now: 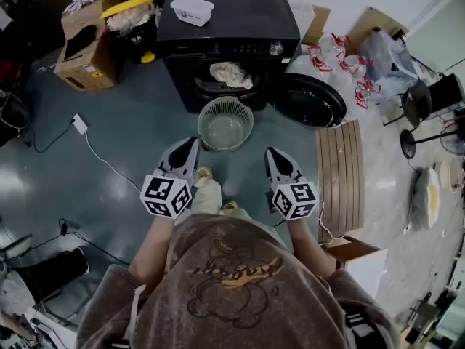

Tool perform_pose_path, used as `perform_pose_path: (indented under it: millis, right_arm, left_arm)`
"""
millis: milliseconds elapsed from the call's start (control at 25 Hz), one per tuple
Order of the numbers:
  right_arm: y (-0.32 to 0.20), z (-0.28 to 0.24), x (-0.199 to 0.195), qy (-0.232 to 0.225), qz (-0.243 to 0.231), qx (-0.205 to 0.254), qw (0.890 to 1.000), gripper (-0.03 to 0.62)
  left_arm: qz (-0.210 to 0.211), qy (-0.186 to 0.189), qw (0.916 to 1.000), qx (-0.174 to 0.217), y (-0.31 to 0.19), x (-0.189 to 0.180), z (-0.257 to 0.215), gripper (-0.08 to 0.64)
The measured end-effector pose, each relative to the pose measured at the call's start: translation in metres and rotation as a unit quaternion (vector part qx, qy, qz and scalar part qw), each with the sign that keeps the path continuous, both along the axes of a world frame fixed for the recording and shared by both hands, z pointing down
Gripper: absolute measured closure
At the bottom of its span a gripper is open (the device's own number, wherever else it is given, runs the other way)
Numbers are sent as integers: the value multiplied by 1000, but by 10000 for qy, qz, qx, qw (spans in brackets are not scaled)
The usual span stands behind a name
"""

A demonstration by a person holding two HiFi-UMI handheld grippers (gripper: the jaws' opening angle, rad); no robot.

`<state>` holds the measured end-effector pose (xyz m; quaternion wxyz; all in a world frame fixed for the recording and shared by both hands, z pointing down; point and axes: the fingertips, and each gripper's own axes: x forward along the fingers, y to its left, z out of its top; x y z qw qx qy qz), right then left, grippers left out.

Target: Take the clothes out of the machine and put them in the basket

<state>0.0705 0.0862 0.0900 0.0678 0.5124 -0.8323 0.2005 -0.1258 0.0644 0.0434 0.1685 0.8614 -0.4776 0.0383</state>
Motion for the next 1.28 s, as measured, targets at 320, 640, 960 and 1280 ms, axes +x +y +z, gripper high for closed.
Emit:
perform_pose_path:
  millis: [320, 640, 960, 1280]
  right_arm:
    - [-93, 8, -28, 285, -4, -111, 9995, 598]
    - [-191, 33, -69, 305, -217, -276, 9989, 597]
    - [-274, 136, -84, 500, -334, -362, 9975, 597]
    - [-318, 279, -71, 430, -197, -224, 9986, 597]
  left_arm:
    - [104, 98, 9998, -164, -94, -18, 25, 555]
    - [337, 110, 9991, -251, -197, -40, 62, 555]
    - [393, 274, 9985, -283, -281, -48, 164, 555]
    - [345, 363, 9987, -75, -316, -43, 291, 555]
